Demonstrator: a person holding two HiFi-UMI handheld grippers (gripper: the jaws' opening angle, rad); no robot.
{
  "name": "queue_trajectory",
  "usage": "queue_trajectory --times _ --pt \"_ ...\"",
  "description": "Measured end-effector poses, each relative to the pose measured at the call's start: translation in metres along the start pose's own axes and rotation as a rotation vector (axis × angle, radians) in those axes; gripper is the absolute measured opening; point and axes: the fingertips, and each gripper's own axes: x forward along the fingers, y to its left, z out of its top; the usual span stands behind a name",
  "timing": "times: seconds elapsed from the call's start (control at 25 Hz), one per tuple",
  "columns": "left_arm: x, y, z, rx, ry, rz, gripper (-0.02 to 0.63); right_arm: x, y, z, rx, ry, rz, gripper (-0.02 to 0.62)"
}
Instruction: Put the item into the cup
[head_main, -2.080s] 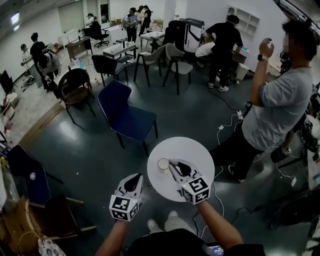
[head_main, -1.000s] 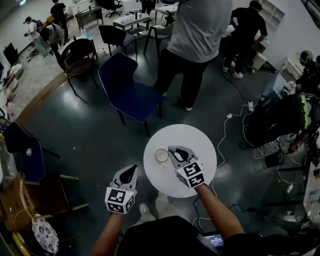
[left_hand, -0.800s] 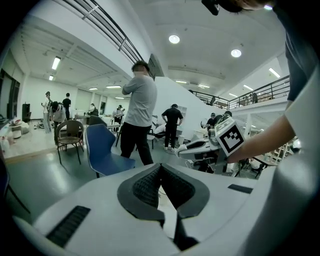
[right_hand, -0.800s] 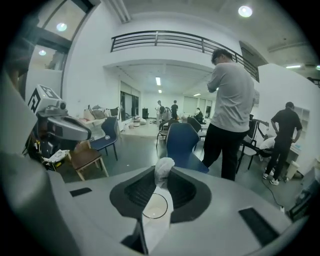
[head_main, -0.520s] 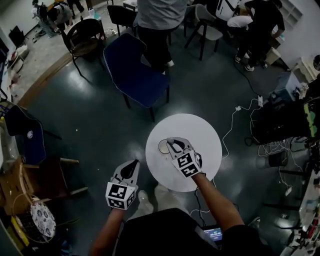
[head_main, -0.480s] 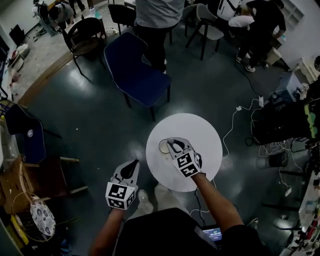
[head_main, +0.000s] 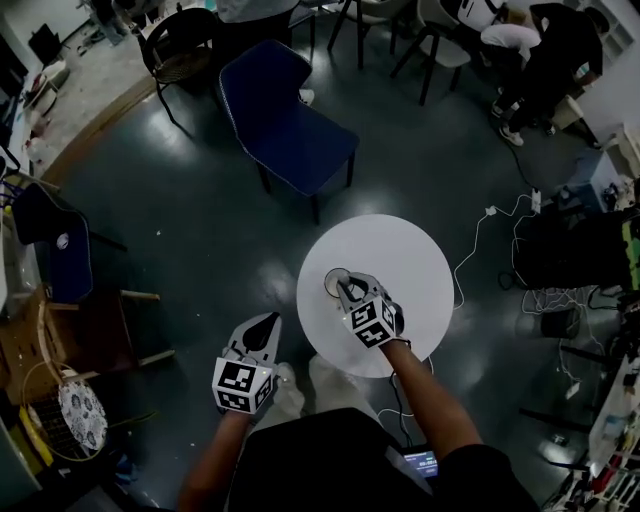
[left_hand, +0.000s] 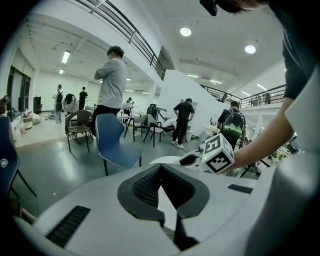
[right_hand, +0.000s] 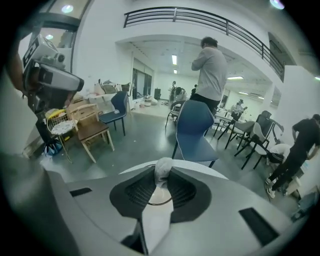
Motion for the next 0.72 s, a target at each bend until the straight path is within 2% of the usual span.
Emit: queue_trajectory --times 0.36,0.52,0.6,0.72 --pt "0.009 0.007 -0.004 -0.018 0.01 0.028 0.015 0.023 0.003 -0.017 -0.032 0.053 0.032 0.078" --pt "0.009 0.008 -0.01 -0.025 0.017 0.04 0.015 0.029 0.007 -0.025 -0.015 0.064 0.053 0.081" --pt "0.007 0.007 -0.011 -0.028 0.016 0.042 0.015 0.029 0.01 -0.026 0.004 0.066 0.061 0.117" --pt "0.005 0.007 -0.01 -0.028 0.015 0.039 0.015 0.029 0.011 -0.023 0.013 0.064 0.058 0.133"
